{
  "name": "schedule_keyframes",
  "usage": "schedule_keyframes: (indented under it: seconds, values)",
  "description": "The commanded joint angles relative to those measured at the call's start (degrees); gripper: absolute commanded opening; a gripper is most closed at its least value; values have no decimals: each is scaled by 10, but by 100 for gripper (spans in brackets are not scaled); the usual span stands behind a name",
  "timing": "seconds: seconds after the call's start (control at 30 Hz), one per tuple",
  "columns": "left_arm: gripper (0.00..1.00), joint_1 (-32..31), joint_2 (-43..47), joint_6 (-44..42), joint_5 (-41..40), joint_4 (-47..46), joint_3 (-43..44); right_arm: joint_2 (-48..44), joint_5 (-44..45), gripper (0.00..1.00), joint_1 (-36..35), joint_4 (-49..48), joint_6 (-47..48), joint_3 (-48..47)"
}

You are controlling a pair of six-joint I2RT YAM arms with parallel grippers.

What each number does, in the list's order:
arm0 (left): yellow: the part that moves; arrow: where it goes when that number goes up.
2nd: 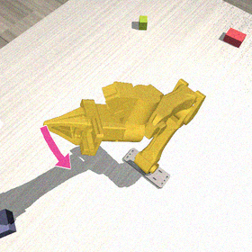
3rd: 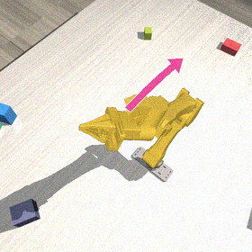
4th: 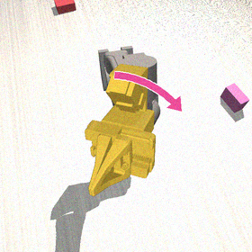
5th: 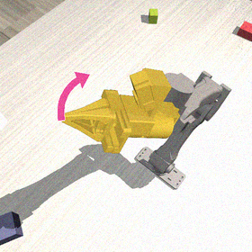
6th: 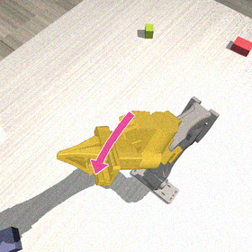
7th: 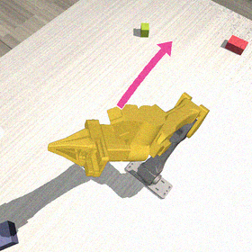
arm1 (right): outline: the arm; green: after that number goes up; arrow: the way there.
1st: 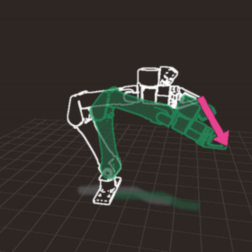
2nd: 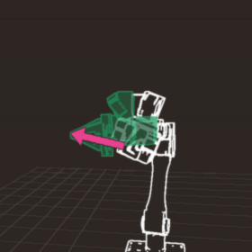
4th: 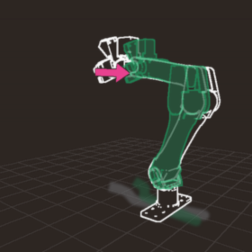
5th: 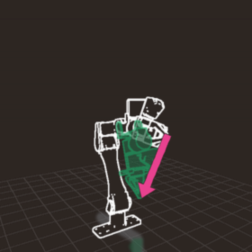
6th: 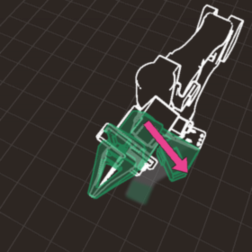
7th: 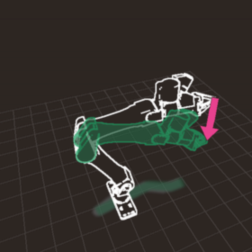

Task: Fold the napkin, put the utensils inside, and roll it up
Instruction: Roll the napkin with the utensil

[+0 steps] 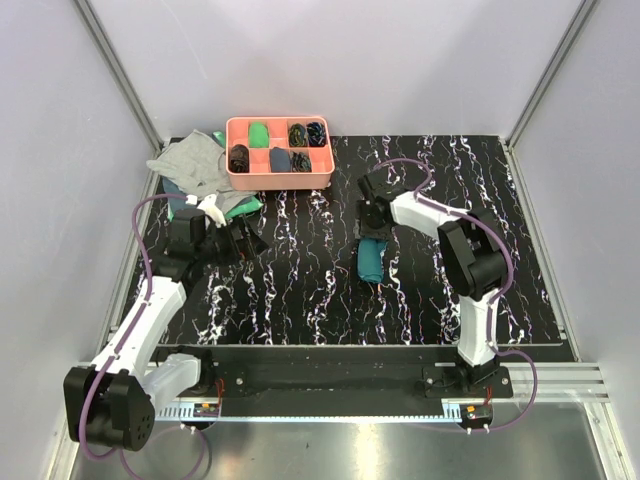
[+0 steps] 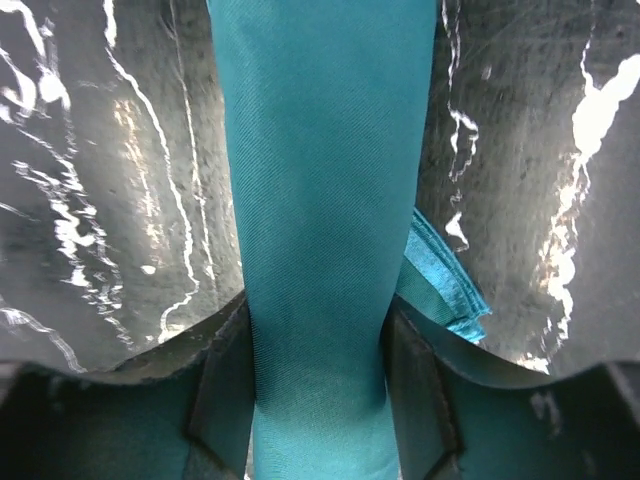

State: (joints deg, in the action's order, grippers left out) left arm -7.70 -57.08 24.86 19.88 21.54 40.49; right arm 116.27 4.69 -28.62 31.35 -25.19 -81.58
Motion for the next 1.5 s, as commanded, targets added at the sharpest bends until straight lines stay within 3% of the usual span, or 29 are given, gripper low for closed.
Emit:
schedule_keyframes:
  seconds: [0.0,0.2,0.5,0.63,0.8,0.93,1.2,1.47]
  values:
    - [98,5,14,-12,2,-2,7,18,-135,55,22,-64,-22,49]
    - [97,5,9,17,37,-31,-15,25,-251,54,23,-138,-57,69]
    - [95,3,-1,62,75,-105,-77,48,-314,56,24,-201,-96,78]
    - [95,-26,-13,80,56,-156,-99,55,-316,58,24,-220,-103,87]
    - [92,-118,-60,138,43,-307,-141,50,-318,63,24,-234,-105,97]
    - [90,-176,-122,141,5,-358,-131,35,-308,72,24,-233,-99,105]
    - [87,-195,-197,138,3,-419,-91,-21,-322,84,24,-233,-82,114]
    - [83,-195,-234,142,7,-451,-75,-103,-311,88,24,-224,-63,122]
